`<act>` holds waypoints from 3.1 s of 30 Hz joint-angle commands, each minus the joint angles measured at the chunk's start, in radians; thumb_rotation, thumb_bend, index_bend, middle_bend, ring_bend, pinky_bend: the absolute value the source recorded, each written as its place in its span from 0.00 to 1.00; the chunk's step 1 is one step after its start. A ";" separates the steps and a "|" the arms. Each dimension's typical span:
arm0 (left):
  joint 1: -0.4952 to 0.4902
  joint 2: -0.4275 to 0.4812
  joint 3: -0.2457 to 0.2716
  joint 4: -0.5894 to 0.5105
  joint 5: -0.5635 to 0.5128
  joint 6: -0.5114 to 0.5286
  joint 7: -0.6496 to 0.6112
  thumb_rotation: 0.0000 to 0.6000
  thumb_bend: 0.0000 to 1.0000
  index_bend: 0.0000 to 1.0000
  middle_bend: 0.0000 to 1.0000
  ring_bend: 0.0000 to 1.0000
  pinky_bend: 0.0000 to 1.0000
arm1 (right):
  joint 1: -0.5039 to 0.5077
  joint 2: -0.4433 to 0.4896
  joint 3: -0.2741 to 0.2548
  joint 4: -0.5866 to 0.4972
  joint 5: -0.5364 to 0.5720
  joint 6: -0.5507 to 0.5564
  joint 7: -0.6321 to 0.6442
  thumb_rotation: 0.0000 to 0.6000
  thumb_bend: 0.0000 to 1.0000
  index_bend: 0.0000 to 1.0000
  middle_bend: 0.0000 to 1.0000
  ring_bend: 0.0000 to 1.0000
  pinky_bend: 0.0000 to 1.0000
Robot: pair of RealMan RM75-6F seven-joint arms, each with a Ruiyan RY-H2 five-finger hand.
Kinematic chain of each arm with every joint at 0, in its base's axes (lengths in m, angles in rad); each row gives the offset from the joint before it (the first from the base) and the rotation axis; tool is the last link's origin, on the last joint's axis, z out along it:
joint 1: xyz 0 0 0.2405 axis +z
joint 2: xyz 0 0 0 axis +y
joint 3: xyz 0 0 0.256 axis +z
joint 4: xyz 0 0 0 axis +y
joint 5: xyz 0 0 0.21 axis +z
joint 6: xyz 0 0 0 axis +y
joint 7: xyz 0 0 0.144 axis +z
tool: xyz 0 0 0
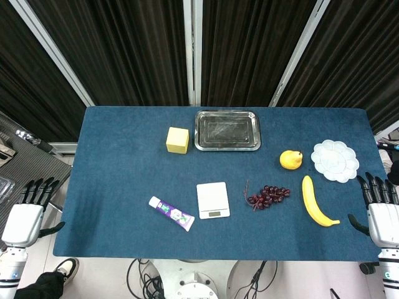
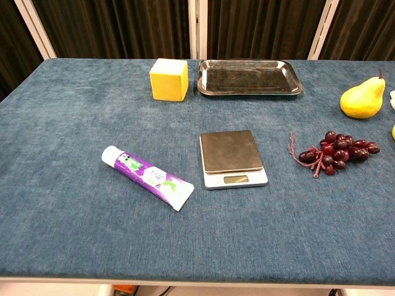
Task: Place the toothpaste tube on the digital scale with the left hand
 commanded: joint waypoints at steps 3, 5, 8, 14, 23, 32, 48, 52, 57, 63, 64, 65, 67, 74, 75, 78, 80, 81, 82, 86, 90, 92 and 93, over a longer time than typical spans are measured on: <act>-0.003 0.001 0.001 -0.004 0.005 -0.004 0.006 1.00 0.01 0.08 0.05 0.00 0.00 | 0.000 0.004 0.001 -0.005 0.001 -0.001 -0.001 1.00 0.13 0.00 0.00 0.00 0.00; -0.004 0.000 0.001 -0.006 0.005 -0.005 0.006 1.00 0.01 0.08 0.05 0.00 0.00 | 0.001 0.003 0.000 -0.005 -0.001 -0.003 -0.002 1.00 0.13 0.00 0.00 0.00 0.00; -0.005 0.001 0.002 -0.009 0.009 -0.004 0.007 1.00 0.01 0.08 0.05 0.00 0.00 | 0.001 0.004 -0.002 -0.005 -0.003 -0.004 -0.001 1.00 0.13 0.00 0.00 0.00 0.00; -0.018 0.014 0.001 -0.029 0.024 -0.011 0.015 1.00 0.01 0.08 0.05 0.00 0.00 | -0.002 0.015 0.004 -0.009 -0.003 0.006 0.010 1.00 0.13 0.00 0.00 0.00 0.00; -0.060 0.024 0.003 -0.072 0.055 -0.056 0.051 1.00 0.02 0.08 0.05 0.00 0.00 | -0.003 0.023 0.006 -0.005 0.003 0.003 0.029 1.00 0.13 0.00 0.00 0.00 0.00; -0.119 -0.001 0.009 -0.110 0.092 -0.123 0.068 1.00 0.02 0.08 0.05 0.00 0.00 | 0.002 0.023 0.012 0.010 0.007 -0.005 0.048 1.00 0.13 0.00 0.00 0.00 0.00; -0.363 -0.092 0.033 -0.202 0.277 -0.355 0.016 1.00 0.07 0.08 0.06 0.00 0.00 | -0.002 0.024 0.016 0.027 0.018 -0.007 0.084 1.00 0.13 0.00 0.00 0.00 0.00; -0.418 -0.136 0.043 -0.203 0.298 -0.417 0.007 1.00 0.31 0.08 0.08 0.00 0.00 | -0.004 0.022 0.017 0.035 0.025 -0.008 0.097 1.00 0.13 0.00 0.00 0.00 0.00; -0.467 -0.199 0.055 -0.188 0.295 -0.481 0.007 1.00 0.47 0.08 0.13 0.00 0.00 | -0.005 0.022 0.018 0.051 0.032 -0.015 0.116 1.00 0.13 0.00 0.00 0.00 0.00; -0.494 -0.265 0.062 -0.159 0.263 -0.520 0.020 1.00 0.61 0.08 0.13 0.00 0.00 | -0.006 0.022 0.019 0.072 0.034 -0.019 0.141 1.00 0.13 0.00 0.00 0.00 0.00; -0.496 -0.274 0.063 -0.153 0.256 -0.523 0.017 1.00 0.61 0.08 0.13 0.00 0.00 | -0.005 0.023 0.019 0.075 0.034 -0.021 0.145 1.00 0.13 0.00 0.00 0.00 0.00; -0.499 -0.286 0.064 -0.145 0.248 -0.528 0.014 1.00 0.61 0.08 0.13 0.00 0.00 | -0.005 0.023 0.019 0.079 0.033 -0.022 0.150 1.00 0.13 0.00 0.00 0.00 0.00; -0.504 -0.303 0.066 -0.128 0.238 -0.533 0.010 1.00 0.61 0.08 0.14 0.00 0.00 | -0.006 0.023 0.019 0.084 0.031 -0.021 0.158 1.00 0.13 0.00 0.00 0.00 0.00; -0.528 -0.368 0.063 -0.054 0.219 -0.533 -0.006 1.00 0.61 0.08 0.15 0.00 0.00 | -0.009 0.024 0.018 0.099 0.035 -0.024 0.177 1.00 0.13 0.00 0.00 0.00 0.00; -0.532 -0.373 0.064 -0.047 0.217 -0.536 -0.001 1.00 0.61 0.08 0.15 0.00 0.00 | -0.009 0.025 0.019 0.100 0.036 -0.024 0.180 1.00 0.13 0.00 0.00 0.00 0.00; -0.542 -0.382 0.068 -0.032 0.211 -0.553 0.035 1.00 0.61 0.08 0.15 0.00 0.00 | -0.009 0.027 0.022 0.099 0.035 -0.021 0.185 1.00 0.13 0.00 0.00 0.00 0.00; -0.545 -0.389 0.072 -0.029 0.202 -0.561 0.061 1.00 0.61 0.08 0.16 0.00 0.00 | -0.010 0.028 0.022 0.097 0.032 -0.018 0.186 1.00 0.13 0.00 0.00 0.00 0.00; -0.545 -0.392 0.072 -0.028 0.196 -0.564 0.067 1.00 0.61 0.08 0.16 0.00 0.00 | -0.010 0.028 0.022 0.096 0.031 -0.017 0.187 1.00 0.13 0.00 0.00 0.00 0.00; -0.546 -0.396 0.073 -0.027 0.190 -0.567 0.072 1.00 0.61 0.08 0.16 0.00 0.00 | -0.010 0.028 0.021 0.095 0.030 -0.017 0.188 1.00 0.13 0.00 0.00 0.00 0.00; -0.546 -0.413 0.067 -0.010 0.167 -0.566 0.105 1.00 0.61 0.08 0.16 0.00 0.00 | -0.011 0.024 0.018 0.100 0.028 -0.018 0.194 1.00 0.13 0.00 0.00 0.00 0.00; -0.546 -0.425 0.068 -0.006 0.157 -0.562 0.139 1.00 0.61 0.08 0.16 0.00 0.00 | -0.015 0.023 0.017 0.110 0.033 -0.019 0.203 1.00 0.13 0.00 0.00 0.00 0.00; -0.550 -0.430 0.065 -0.005 0.152 -0.561 0.143 1.00 0.61 0.08 0.16 0.00 0.00 | -0.017 0.024 0.018 0.115 0.035 -0.019 0.209 1.00 0.13 0.00 0.00 0.00 0.00; -0.553 -0.434 0.063 -0.003 0.150 -0.560 0.144 1.00 0.61 0.08 0.16 0.00 0.00 | -0.018 0.025 0.018 0.116 0.036 -0.018 0.211 1.00 0.13 0.00 0.00 0.00 0.00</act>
